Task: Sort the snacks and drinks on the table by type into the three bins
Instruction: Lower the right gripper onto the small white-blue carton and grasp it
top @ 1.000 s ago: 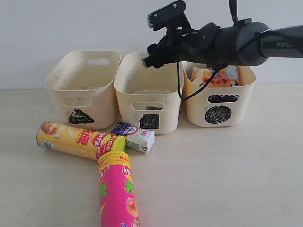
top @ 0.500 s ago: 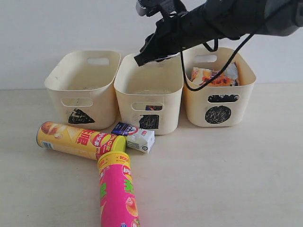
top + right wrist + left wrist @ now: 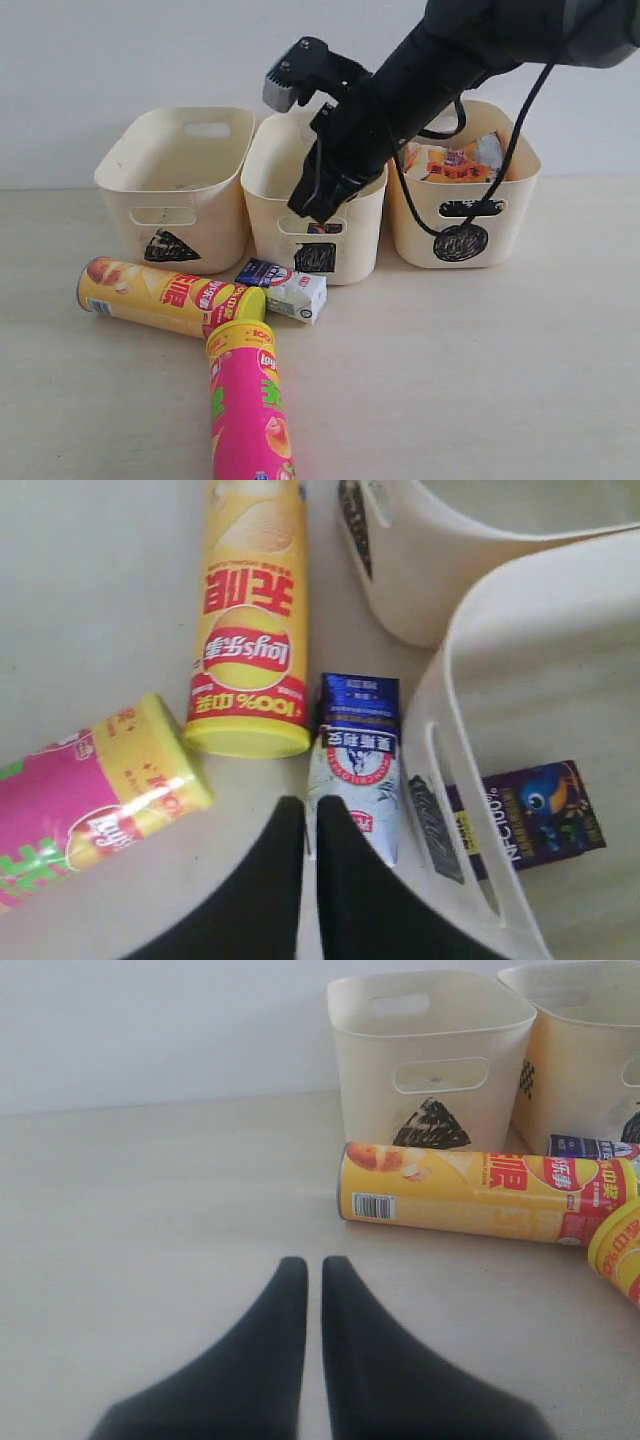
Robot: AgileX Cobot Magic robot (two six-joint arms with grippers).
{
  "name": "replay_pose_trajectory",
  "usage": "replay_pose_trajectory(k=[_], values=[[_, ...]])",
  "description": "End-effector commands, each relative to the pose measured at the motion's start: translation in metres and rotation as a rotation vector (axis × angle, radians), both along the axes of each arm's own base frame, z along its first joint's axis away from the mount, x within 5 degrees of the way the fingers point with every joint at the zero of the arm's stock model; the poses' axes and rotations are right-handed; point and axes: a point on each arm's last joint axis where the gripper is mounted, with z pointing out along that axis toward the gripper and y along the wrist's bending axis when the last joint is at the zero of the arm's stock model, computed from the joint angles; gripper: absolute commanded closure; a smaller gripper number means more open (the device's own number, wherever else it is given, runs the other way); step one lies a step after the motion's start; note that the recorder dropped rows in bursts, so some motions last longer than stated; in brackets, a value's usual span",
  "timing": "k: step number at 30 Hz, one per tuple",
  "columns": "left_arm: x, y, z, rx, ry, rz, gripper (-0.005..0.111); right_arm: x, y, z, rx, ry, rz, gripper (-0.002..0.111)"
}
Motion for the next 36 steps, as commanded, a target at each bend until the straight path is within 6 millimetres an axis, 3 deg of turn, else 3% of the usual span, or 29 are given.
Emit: replay_pose_trajectory(k=[1, 4, 5, 6, 7, 14, 21, 24, 30, 33, 36], values=[[0.0, 0.0, 0.003, -0.009, -0.02, 0.002, 0.102, -0.013, 0.02, -0.012, -0.094, -0.02, 0.103, 0.089], [0.0, 0.0, 0.003, -0.009, -0.02, 0.002, 0.102, -0.016, 0.032, -0.024, -0.144, -0.026, 0.09, 0.069], [0.0, 0.0, 0.003, -0.009, -0.02, 0.002, 0.102, -0.016, 0.034, -0.028, -0.15, -0.014, 0.071, 0.06], [0.0, 0.0, 0.003, -0.009, -0.02, 0.002, 0.102, -0.014, 0.037, -0.036, -0.153, 0.003, 0.045, 0.044], [0.0, 0.0, 0.003, -0.009, -0.02, 0.002, 0.102, -0.012, 0.038, -0.041, -0.154, 0.005, 0.037, 0.037], [0.0, 0.0, 0.003, -0.009, -0.02, 0.002, 0.102, 0.004, 0.044, -0.083, -0.188, -0.002, 0.009, 0.038], [0.0, 0.0, 0.003, -0.009, -0.02, 0.002, 0.102, 0.012, 0.045, -0.104, -0.224, -0.031, 0.003, 0.038], [0.0, 0.0, 0.003, -0.009, -0.02, 0.002, 0.102, 0.01, 0.044, -0.094, -0.224, -0.041, 0.007, 0.038], [0.0, 0.0, 0.003, -0.009, -0.02, 0.002, 0.102, -0.001, 0.037, -0.04, -0.16, -0.102, -0.012, 0.038], [0.0, 0.0, 0.003, -0.009, -0.02, 0.002, 0.102, -0.011, 0.034, -0.031, -0.162, -0.026, -0.003, 0.038], [0.0, 0.0, 0.003, -0.009, -0.02, 0.002, 0.102, -0.02, 0.032, -0.037, -0.205, 0.075, 0.043, 0.038]])
